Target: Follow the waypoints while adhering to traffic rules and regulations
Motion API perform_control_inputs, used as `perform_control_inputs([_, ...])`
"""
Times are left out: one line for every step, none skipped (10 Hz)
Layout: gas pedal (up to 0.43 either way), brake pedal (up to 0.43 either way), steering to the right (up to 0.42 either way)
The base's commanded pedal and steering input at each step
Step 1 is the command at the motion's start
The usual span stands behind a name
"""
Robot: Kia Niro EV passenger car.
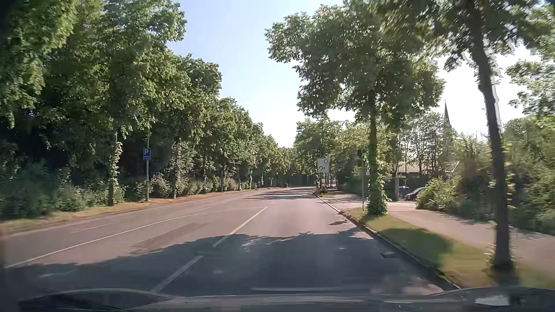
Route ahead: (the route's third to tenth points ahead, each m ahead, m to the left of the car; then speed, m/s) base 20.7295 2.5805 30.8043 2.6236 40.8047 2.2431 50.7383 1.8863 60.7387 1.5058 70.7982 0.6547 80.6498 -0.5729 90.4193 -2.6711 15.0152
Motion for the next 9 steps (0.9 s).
perform_control_inputs([0.220,0.006,-0.002])
perform_control_inputs([0.220,0.012,-0.002])
perform_control_inputs([0.209,0.012,-0.002])
perform_control_inputs([0.209,0.012,-0.002])
perform_control_inputs([0.177,0.012,-0.002])
perform_control_inputs([0.169,0.012,-0.002])
perform_control_inputs([0.150,0.012,-0.002])
perform_control_inputs([0.130,0.012,-0.002])
perform_control_inputs([0.110,0.012,-0.002])
